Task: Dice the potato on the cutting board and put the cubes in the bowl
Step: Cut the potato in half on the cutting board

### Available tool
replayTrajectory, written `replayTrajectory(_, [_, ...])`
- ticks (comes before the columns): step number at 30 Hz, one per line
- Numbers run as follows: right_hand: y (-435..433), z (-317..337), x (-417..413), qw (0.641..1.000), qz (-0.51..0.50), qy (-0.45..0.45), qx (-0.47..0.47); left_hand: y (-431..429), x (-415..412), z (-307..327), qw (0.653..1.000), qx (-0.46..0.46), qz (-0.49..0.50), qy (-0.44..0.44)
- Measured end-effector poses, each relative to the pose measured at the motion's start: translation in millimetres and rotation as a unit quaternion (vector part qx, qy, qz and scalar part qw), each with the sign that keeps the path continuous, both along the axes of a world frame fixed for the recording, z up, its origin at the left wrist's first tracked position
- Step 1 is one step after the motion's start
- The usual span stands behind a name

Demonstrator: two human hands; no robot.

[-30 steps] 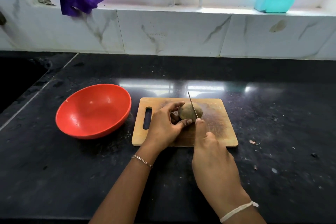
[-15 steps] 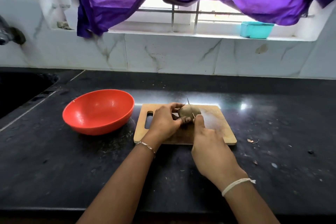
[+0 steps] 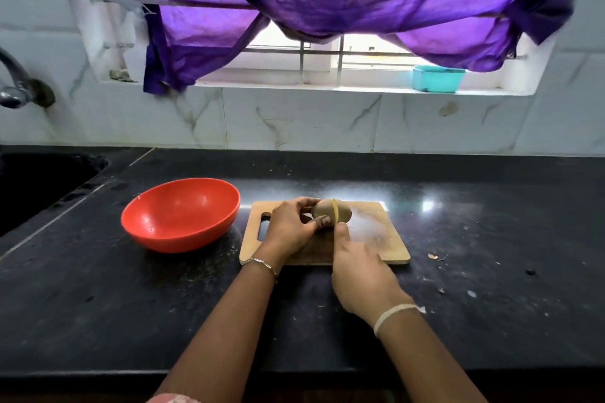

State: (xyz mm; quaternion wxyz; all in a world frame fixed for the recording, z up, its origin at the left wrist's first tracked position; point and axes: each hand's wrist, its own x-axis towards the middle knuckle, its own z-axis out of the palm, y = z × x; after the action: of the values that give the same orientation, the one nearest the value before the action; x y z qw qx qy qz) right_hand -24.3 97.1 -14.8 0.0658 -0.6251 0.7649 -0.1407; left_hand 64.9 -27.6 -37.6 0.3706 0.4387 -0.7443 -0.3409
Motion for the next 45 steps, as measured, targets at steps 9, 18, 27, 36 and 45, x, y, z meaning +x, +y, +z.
replayTrajectory(9, [0.1, 7.7, -2.4, 1.0, -0.014, 0.013, 0.023, 1.3, 3.9, 0.5, 0.999, 0.022, -0.021, 0.031])
replayTrajectory(18, [29.6, -1.5, -26.9, 0.99, -0.067, -0.027, -0.118, 1.5, 2.5, 2.2, 0.999, 0.025, -0.036, 0.001])
replayTrajectory(27, [30.2, -13.0, -30.2, 0.976, -0.032, -0.058, -0.205, -4.2, 7.2, 5.9, 0.996, -0.024, 0.072, -0.054])
replayTrajectory(36, [25.1, -22.2, -37.0, 0.971, -0.027, -0.085, -0.221, -20.6, 25.3, 10.0, 0.966, 0.013, 0.19, -0.172])
replayTrajectory(45, [25.0, -23.3, -36.5, 0.973, -0.039, -0.089, -0.21, -16.1, 25.7, 13.7, 0.973, 0.012, 0.185, -0.14])
